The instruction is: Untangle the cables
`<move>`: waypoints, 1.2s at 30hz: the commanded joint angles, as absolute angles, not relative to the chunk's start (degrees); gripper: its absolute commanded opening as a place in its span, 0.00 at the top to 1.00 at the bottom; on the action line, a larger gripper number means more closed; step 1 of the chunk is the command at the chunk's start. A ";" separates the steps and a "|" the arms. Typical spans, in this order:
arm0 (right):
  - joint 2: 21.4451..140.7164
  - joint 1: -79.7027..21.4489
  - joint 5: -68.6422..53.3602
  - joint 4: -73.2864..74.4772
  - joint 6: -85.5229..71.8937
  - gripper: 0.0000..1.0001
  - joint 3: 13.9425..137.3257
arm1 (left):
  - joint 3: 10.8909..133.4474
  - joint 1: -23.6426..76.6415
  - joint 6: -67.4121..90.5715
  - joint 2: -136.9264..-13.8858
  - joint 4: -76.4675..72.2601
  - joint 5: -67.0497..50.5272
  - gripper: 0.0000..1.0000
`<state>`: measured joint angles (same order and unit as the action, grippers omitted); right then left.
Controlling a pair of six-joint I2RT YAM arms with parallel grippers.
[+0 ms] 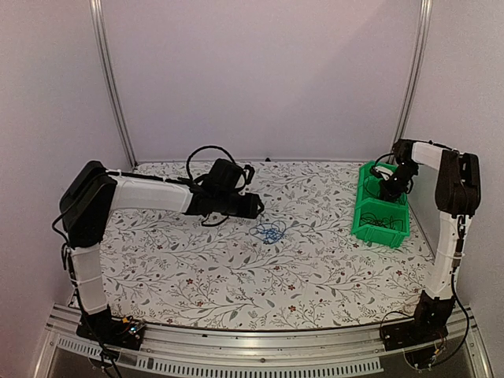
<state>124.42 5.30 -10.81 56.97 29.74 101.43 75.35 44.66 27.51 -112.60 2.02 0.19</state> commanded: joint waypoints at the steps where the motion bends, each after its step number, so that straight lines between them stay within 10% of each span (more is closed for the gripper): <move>1: 125.54 5.19 -8.47 56.11 31.25 1.00 101.66 | 76.26 45.37 28.32 -114.20 5.06 -1.21 0.50; 8: 127.12 5.19 -6.06 56.08 32.51 0.97 102.33 | 76.78 45.35 27.95 -115.04 5.08 -3.37 0.49; 19: 114.02 3.15 -13.98 65.56 36.32 0.63 104.82 | 77.79 43.58 28.44 -117.60 7.85 -8.07 0.47; 36: 107.58 -7.92 -19.22 60.12 40.64 0.58 103.70 | 94.98 41.30 28.00 -134.26 5.84 -7.68 0.62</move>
<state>107.63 -7.31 -17.10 61.08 39.79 102.69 91.00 41.67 29.74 -130.28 6.35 -6.92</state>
